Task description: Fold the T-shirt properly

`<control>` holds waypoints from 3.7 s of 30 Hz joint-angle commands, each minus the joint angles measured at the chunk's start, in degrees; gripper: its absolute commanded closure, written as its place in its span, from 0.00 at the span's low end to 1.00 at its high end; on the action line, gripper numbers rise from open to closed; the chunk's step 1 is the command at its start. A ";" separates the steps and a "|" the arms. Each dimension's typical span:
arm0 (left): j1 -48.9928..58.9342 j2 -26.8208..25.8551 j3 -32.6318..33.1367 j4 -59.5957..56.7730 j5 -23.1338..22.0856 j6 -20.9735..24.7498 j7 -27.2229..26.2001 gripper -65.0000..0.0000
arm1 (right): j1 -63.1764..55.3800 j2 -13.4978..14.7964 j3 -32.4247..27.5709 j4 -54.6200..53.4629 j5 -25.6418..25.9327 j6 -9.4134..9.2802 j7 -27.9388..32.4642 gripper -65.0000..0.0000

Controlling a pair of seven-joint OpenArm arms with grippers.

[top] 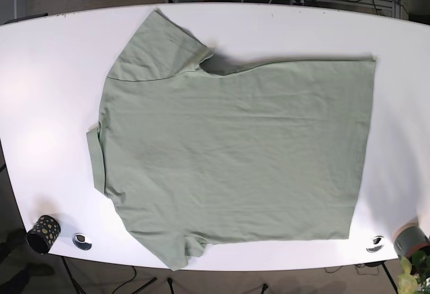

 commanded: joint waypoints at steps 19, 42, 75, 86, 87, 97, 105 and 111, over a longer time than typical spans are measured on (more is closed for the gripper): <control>0.83 0.14 0.65 0.48 -0.50 -0.85 -1.82 0.94 | -0.80 2.48 0.15 -0.46 -0.34 0.14 0.33 0.74; 18.59 1.37 0.82 25.97 -0.50 -0.85 -2.70 0.95 | -14.69 4.94 0.41 16.60 0.01 0.05 -1.51 0.74; 55.69 7.00 0.91 81.09 -0.59 -0.93 -2.61 0.95 | -52.05 10.39 5.25 70.22 0.28 0.49 -2.04 0.74; 66.42 9.19 0.91 99.82 -4.19 -0.93 -2.61 0.95 | -60.40 10.39 7.80 86.40 0.28 0.67 -2.04 0.74; 66.94 9.19 0.91 100.87 -5.51 -0.93 -2.61 0.95 | -60.75 10.39 7.80 87.45 0.28 0.67 -2.04 0.74; 68.88 8.93 0.21 105.53 -13.42 -0.93 -3.14 0.95 | -60.93 10.39 12.37 96.16 5.64 0.76 -1.95 0.74; 63.34 9.02 -0.58 106.24 -13.60 -0.93 -3.14 0.87 | -54.16 13.03 12.72 96.16 13.64 0.84 -1.87 0.73; 58.94 8.93 -0.67 106.15 -13.60 -0.93 -3.05 0.61 | -51.17 14.08 12.46 96.07 20.85 0.84 -2.13 0.63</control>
